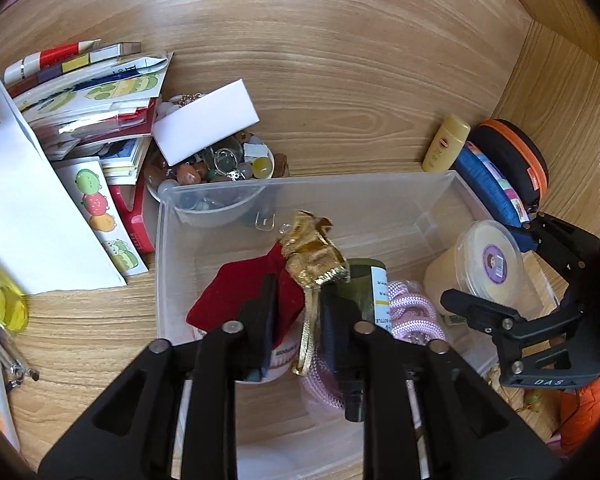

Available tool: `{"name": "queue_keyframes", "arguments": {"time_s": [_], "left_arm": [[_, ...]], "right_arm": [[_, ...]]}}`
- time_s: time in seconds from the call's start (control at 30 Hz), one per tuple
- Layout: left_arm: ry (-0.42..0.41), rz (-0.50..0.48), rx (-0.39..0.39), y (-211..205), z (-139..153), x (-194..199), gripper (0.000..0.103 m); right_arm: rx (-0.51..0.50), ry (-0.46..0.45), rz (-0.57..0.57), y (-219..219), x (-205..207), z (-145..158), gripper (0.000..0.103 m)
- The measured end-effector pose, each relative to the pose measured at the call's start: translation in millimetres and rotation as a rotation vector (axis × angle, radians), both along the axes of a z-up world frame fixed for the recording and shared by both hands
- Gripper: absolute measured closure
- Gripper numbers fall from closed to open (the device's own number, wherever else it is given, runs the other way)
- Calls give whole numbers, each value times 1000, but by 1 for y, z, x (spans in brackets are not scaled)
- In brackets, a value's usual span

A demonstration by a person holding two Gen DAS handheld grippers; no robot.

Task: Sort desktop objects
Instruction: 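Carry the red pouch and cream tub over the clear bin with both grippers, then open both grippers to drop the pouch and tub into the bin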

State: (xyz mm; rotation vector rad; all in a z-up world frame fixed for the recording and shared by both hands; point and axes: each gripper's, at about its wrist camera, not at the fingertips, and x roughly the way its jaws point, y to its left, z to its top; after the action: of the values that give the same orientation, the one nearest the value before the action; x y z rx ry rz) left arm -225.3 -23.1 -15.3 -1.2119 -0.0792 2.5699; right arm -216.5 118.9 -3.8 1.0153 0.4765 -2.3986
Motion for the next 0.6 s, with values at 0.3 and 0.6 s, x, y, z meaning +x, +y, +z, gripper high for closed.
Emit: {"name": "queue_keyframes", "arguments": {"time_s": [0.3,0.6], "left_arm": [[43,7,-32,2,10,16,51],[97,32,-33,-6,34,42,36]], "right_arm": [[53,52,21,-8,18,10,34],[76,129,14,-10,41,29,27]]}}
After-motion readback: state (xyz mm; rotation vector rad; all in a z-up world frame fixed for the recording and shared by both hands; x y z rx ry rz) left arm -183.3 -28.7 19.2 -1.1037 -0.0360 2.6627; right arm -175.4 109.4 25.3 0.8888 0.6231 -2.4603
